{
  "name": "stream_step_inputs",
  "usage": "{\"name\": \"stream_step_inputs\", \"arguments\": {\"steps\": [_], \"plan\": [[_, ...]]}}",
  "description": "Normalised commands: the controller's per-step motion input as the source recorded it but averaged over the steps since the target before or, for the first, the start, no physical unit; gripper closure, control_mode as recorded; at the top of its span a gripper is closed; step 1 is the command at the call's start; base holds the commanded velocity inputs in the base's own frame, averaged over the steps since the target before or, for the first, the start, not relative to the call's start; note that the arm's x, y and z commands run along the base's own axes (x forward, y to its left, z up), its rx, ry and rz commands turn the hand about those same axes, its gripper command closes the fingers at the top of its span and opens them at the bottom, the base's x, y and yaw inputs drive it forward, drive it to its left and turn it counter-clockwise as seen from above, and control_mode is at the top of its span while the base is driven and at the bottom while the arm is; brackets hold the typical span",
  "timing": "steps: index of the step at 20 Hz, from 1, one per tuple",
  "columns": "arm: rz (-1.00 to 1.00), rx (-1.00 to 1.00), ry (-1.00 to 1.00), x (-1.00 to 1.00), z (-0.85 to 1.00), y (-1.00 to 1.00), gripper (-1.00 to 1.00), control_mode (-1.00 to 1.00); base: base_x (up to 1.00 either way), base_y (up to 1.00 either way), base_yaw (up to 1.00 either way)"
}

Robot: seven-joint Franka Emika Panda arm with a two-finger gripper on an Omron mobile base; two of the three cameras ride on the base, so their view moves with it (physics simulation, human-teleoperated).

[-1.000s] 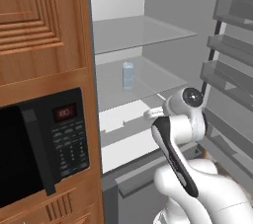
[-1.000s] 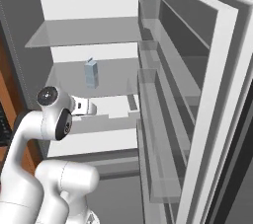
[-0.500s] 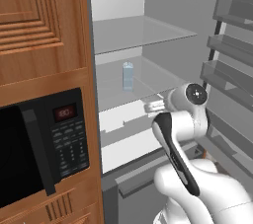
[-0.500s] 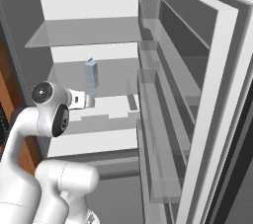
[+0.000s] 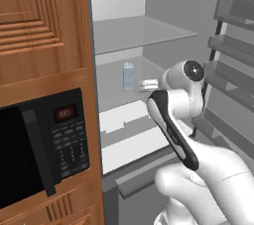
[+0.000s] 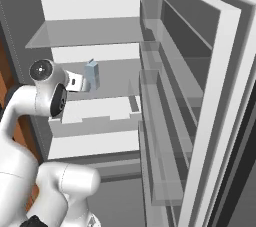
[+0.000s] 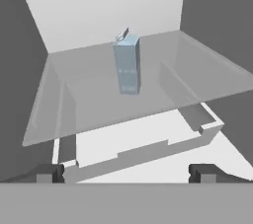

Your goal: Take a sugar cube from the saucer and place it inside the coffee. Then, grab milk from the fridge and place it next to the coffee on the counter to sweeten the coffee.

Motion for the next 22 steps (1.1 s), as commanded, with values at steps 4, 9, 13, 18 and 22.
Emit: {"name": "stream_step_inputs", "arguments": {"steps": [4,9,13,18,22], "plan": [[-0.02,0.04,0.1,0.35,0.17,0.13,-1.0,-1.0,0.0,0.0,0.0],[-0.03,-0.08,0.01,0.19,-0.4,0.0,-1.0,-1.0,0.0,0.0,0.0],[-0.08,-0.03,0.0,0.29,-0.13,0.0,-1.0,-1.0,0.0,0.0,0.0],[-0.13,-0.02,0.0,0.45,-0.1,0.0,-1.0,-1.0,0.0,0.0,0.0],[-0.09,0.0,0.0,0.56,-0.09,0.0,-1.0,-1.0,0.0,0.0,0.0]]}}
